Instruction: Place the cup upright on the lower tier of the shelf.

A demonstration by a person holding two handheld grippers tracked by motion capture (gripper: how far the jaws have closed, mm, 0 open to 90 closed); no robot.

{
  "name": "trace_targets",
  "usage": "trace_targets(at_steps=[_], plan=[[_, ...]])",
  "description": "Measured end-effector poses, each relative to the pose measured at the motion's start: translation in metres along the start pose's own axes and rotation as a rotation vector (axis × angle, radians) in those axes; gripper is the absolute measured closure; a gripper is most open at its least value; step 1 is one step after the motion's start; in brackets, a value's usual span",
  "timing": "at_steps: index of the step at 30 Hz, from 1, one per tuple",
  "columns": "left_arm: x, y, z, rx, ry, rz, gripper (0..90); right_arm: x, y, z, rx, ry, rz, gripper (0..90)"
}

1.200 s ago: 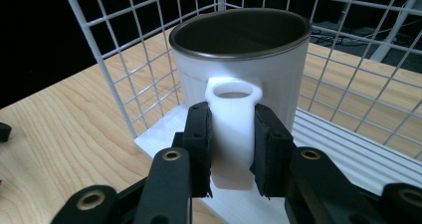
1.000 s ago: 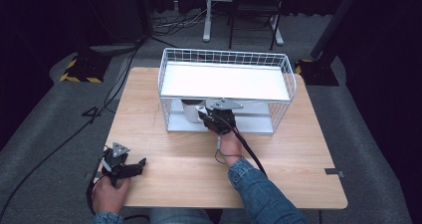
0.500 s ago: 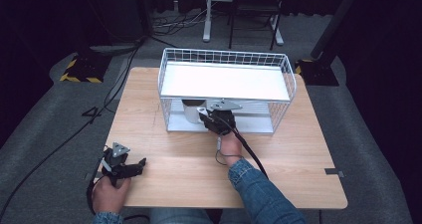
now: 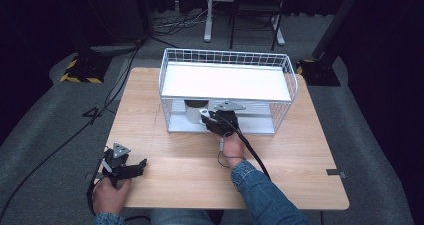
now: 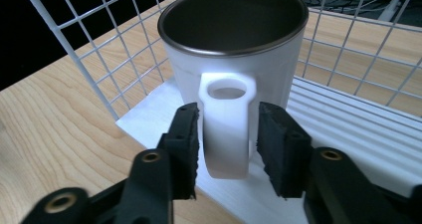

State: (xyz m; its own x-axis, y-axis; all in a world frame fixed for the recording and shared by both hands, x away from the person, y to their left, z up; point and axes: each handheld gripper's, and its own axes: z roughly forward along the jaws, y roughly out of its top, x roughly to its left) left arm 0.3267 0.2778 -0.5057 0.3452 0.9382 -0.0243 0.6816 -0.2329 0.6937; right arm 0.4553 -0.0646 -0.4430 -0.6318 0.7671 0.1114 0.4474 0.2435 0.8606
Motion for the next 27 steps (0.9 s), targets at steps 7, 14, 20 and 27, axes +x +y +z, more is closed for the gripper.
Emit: trace_targets(at_steps=[7, 14, 20, 27], plan=[[0.000, 0.000, 0.000, -0.001, 0.000, -0.003, 15.3, 0.001, 0.003, -0.008, -0.008, 0.017, 0.000, 53.1], [0.000, 0.000, 0.000, -0.001, 0.000, -0.001, 15.3, 0.003, 0.006, -0.025, -0.015, 0.039, -0.011, 48.6], [0.000, 0.000, 0.000, -0.001, 0.001, -0.002, 15.3, 0.001, 0.006, -0.040, -0.017, 0.060, -0.014, 47.1], [0.000, 0.000, 0.000, 0.000, 0.000, -0.001, 15.4, -0.007, 0.003, -0.070, -0.026, 0.084, -0.005, 45.5]])
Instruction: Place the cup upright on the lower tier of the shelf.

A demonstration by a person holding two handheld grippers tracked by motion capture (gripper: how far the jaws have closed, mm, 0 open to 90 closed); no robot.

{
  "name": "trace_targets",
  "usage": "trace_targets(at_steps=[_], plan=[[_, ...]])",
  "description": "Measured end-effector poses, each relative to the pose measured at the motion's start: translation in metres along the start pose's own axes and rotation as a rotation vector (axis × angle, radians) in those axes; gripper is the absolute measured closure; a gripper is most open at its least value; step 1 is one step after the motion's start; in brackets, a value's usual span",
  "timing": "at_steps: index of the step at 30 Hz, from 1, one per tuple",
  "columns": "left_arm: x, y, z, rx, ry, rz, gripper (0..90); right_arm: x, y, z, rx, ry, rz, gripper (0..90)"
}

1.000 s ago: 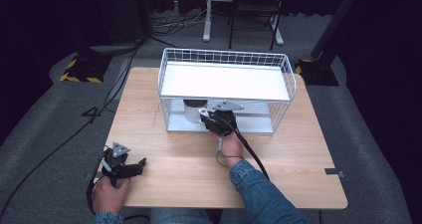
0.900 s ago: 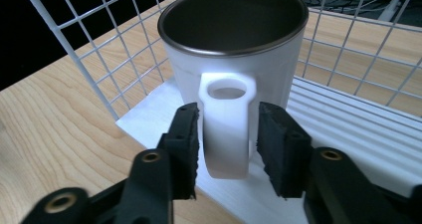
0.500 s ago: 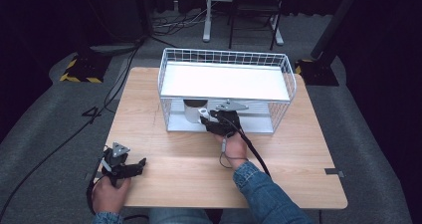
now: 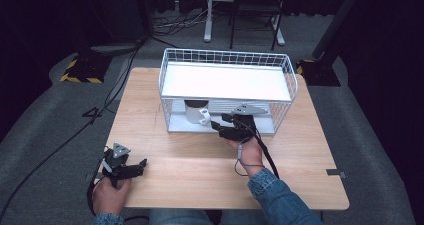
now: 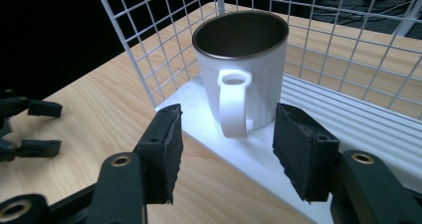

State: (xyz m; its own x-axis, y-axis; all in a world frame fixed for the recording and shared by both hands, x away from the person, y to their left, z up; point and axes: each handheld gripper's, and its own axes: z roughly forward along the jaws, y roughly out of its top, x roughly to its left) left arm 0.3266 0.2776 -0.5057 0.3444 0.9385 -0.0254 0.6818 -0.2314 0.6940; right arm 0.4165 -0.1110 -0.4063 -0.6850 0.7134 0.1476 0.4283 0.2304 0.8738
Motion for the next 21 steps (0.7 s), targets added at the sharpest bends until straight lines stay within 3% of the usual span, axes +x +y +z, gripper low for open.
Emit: trace_targets(at_steps=[13, 21], plan=[[0.000, 0.000, 0.000, 0.000, 0.000, -0.002, 15.4, -0.012, -0.004, -0.039, 0.004, 0.017, -0.022, 39.0], [0.000, 0.000, 0.001, -0.002, 0.001, 0.000, 15.2, -0.018, -0.012, -0.066, 0.044, 0.029, -0.058, 33.9]])
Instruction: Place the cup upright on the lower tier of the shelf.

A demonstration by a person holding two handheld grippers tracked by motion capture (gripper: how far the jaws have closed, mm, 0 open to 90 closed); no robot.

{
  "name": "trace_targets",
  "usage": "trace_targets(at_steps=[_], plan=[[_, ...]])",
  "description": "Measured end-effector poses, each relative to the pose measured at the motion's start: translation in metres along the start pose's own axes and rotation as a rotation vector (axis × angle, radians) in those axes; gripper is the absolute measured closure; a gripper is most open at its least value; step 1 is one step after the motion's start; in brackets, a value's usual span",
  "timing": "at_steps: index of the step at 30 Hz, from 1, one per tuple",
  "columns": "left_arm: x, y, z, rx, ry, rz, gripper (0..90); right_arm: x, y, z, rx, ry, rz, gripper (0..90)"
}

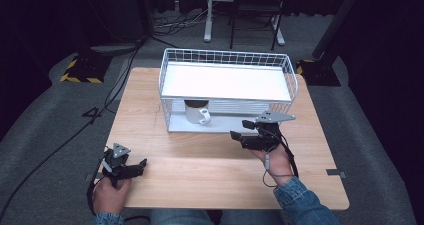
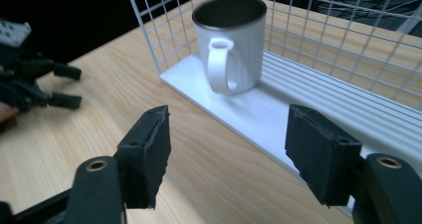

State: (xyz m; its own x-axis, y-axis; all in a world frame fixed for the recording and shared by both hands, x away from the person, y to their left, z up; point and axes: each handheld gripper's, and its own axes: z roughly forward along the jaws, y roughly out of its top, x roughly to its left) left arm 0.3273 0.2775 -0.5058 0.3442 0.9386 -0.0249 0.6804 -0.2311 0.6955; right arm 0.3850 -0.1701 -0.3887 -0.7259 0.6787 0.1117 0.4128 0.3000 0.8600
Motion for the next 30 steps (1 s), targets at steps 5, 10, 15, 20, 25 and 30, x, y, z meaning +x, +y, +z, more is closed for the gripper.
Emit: trace_targets(at_steps=[5, 10, 15, 20, 25, 30], plan=[[0.000, 0.001, 0.001, 0.000, 0.002, -0.003, 15.1, -0.005, -0.013, -0.018, 0.007, -0.034, -0.022, 32.9], [0.000, 0.001, 0.001, 0.000, 0.002, -0.002, 15.1, -0.018, -0.032, -0.035, 0.015, -0.076, 0.018, 32.4], [0.000, 0.001, 0.001, 0.000, 0.003, -0.003, 15.1, -0.029, -0.050, -0.047, 0.031, -0.108, 0.052, 32.1], [0.000, 0.001, 0.001, 0.000, 0.003, -0.002, 15.1, -0.045, -0.073, -0.059, 0.035, -0.128, 0.093, 31.4], [0.000, 0.001, 0.001, 0.000, 0.003, -0.003, 15.1, -0.056, -0.090, -0.062, 0.066, -0.153, 0.104, 31.0], [0.000, 0.001, 0.001, 0.000, 0.003, -0.003, 15.1, -0.066, -0.109, -0.061, 0.090, -0.195, 0.119, 30.8]])
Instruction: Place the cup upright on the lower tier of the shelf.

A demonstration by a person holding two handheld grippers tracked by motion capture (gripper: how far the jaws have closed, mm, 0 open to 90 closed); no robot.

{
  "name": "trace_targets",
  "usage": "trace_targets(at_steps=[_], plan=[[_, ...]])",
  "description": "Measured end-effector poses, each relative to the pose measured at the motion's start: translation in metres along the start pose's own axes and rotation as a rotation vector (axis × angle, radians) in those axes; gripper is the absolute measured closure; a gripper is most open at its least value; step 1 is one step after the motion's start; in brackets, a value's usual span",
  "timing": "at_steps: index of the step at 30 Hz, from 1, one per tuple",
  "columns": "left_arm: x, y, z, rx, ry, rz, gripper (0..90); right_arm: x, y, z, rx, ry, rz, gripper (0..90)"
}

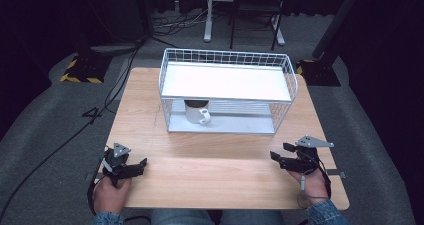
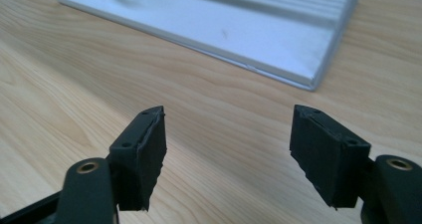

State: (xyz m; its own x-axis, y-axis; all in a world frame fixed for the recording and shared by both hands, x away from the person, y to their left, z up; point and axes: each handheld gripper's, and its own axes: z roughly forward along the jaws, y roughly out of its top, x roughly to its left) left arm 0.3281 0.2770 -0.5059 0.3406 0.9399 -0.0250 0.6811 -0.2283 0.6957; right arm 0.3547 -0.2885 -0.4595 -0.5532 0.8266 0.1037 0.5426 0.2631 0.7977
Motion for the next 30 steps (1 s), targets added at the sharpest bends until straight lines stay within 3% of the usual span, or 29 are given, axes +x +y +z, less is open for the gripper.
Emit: trace_targets(at_steps=[11, 16, 21, 24, 30], plan=[[0.000, 0.000, 0.000, 0.000, 0.000, 0.001, 15.1, -0.010, -0.025, 0.012, 0.055, -0.071, 0.000, 29.1], [0.000, 0.000, 0.000, 0.001, 0.000, 0.000, 15.1, -0.012, -0.032, 0.019, 0.082, -0.101, 0.037, 26.7], [0.000, 0.000, 0.000, 0.001, 0.000, -0.001, 15.0, -0.009, -0.037, 0.024, 0.080, -0.121, 0.007, 18.9], [0.000, 0.000, 0.000, 0.000, 0.000, 0.000, 15.1, -0.006, -0.038, 0.025, 0.094, -0.136, -0.040, 15.7], [0.000, 0.000, 0.000, 0.001, 0.000, 0.000, 15.1, -0.005, -0.038, 0.025, 0.098, -0.144, -0.033, 14.3]])
